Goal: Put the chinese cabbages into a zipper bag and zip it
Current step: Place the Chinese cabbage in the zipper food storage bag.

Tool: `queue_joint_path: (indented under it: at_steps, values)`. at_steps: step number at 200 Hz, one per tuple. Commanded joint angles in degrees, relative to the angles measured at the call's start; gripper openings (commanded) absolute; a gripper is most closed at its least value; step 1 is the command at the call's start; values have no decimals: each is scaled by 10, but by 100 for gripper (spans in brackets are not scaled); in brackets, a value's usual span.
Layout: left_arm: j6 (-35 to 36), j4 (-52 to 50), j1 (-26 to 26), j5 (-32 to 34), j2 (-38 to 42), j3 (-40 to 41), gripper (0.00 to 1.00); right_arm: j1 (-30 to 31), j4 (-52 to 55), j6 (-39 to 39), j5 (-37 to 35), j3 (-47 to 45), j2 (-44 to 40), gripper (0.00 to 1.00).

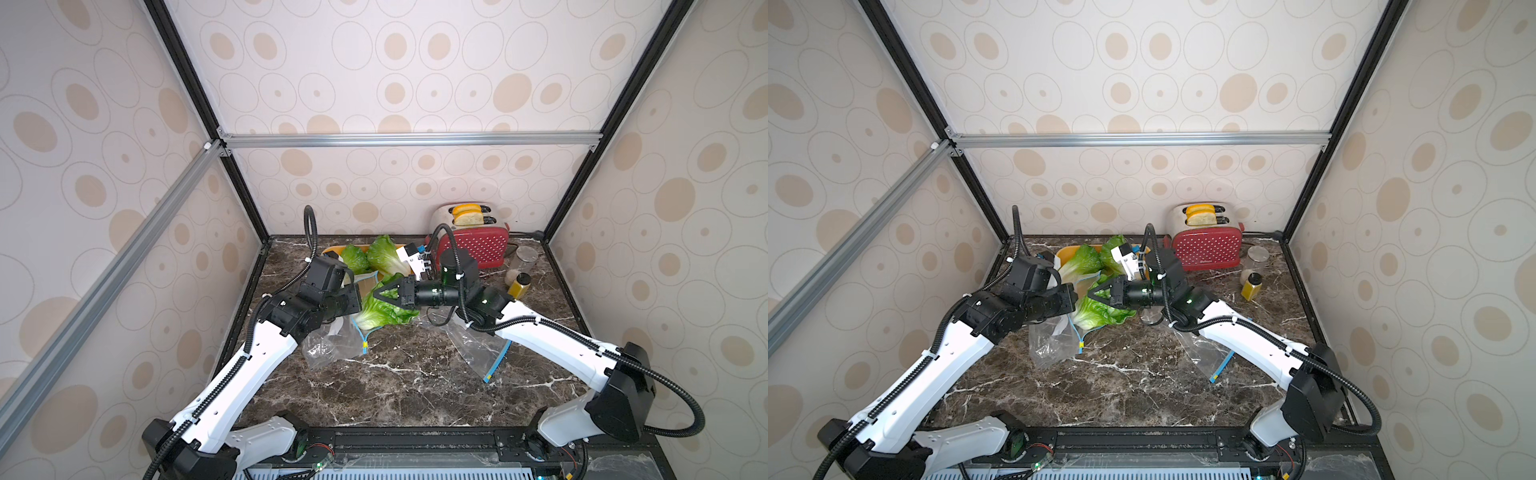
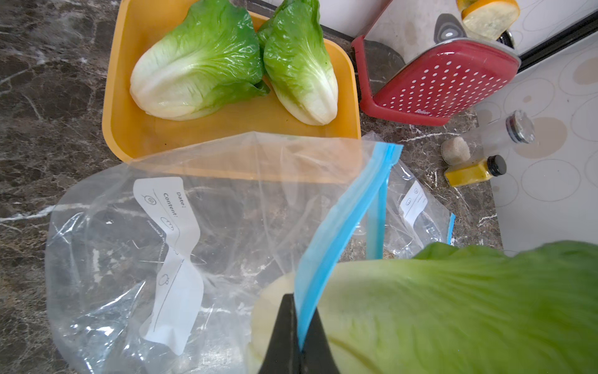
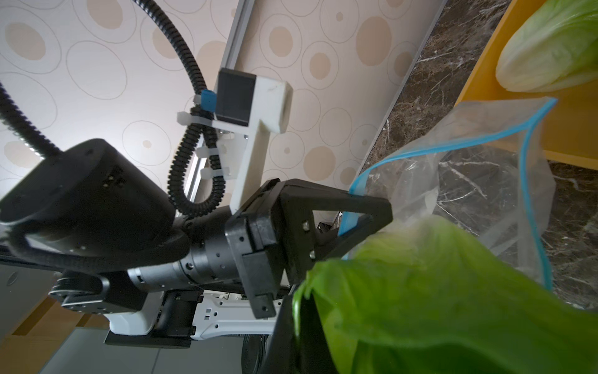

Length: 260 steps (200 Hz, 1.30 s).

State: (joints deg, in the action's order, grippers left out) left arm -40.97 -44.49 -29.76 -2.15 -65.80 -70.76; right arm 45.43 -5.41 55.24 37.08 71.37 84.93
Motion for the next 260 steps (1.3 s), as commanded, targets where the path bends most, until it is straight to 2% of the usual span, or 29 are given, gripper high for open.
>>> queue_joint_path:
  at_steps: [1,17,39,84,111,134,168,218,241,260]
  values:
    - [-22,32,-6,-26,10,-24,0,4,-26,3,-2,-6,13,0]
    - [-34,50,-9,-47,8,-21,0,1,-56,23,6,6,13,0]
    - [-44,69,-13,-62,11,-23,0,12,-1,-17,-31,29,14,0]
    - [-58,101,-13,-65,19,-24,0,20,5,-34,-39,23,61,1]
    - [-54,87,-13,-40,29,-30,0,12,13,-41,-34,24,48,19]
    - [-56,57,-13,0,46,-25,0,11,62,-78,-59,35,16,43]
    - [-63,60,-6,13,52,-18,0,10,88,-83,-42,53,-8,50]
    - [-80,70,5,29,68,-10,0,-7,229,-127,-61,91,-68,66]
    - [-87,74,5,29,73,-3,0,-27,316,-154,-120,87,-100,69]
    - [-93,77,5,23,77,2,0,-61,368,-156,-185,42,-116,68]
